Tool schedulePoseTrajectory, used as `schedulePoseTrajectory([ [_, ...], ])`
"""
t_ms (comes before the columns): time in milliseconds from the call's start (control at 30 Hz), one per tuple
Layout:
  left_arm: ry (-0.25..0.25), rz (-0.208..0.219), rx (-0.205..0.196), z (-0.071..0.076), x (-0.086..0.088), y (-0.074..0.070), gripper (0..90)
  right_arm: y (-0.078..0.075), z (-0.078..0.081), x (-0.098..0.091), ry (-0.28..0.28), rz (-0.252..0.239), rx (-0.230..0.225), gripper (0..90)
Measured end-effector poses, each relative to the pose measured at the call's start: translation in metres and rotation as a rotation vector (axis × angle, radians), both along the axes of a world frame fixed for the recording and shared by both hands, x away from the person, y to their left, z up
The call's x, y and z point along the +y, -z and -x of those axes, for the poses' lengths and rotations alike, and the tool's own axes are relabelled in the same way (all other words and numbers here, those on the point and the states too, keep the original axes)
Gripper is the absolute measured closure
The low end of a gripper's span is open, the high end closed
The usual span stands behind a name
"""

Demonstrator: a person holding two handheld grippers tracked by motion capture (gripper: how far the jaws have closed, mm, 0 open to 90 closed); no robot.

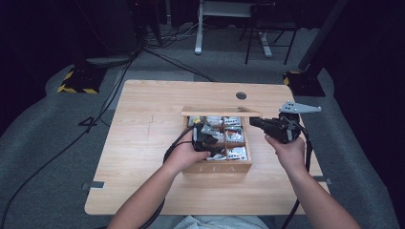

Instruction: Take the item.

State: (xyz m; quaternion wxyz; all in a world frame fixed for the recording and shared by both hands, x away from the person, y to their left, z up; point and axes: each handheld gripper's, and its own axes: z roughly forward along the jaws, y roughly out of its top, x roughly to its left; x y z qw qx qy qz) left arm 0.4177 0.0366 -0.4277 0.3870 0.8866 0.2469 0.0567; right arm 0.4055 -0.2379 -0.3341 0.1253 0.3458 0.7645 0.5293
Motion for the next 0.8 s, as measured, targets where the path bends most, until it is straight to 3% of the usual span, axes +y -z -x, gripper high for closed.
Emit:
schedulePoseTrajectory([
  [133, 0.007, -0.006, 0.029, 0.0006, -0.0036, 0.0032, 63.5, -0.0001, 0.0, 0.0, 0.0, 0.0, 0.002, 89.9],
  [367, 0.001, -0.053, 0.058, -0.0008, -0.0072, 0.0049, 65.2, 0.0001, 0.0002, -0.0001, 0.0, -0.002, 0.004, 89.9],
  [567, 0.017, -0.102, 0.06, -0.0031, -0.0101, 0.0063, 72.5, 0.0006, 0.0003, -0.0003, -0.002, -0.007, 0.007, 89.9],
  [667, 0.027, -0.127, 0.03, -0.0037, -0.0089, 0.0065, 79.2, 0.0016, 0.001, -0.0007, -0.004, -0.009, 0.006, 89.9],
  [800, 0.032, -0.125, 0.016, -0.0064, -0.0051, 0.0084, 85.1, 0.0025, 0.0015, -0.001, -0.004, -0.01, 0.007, 89.9],
])
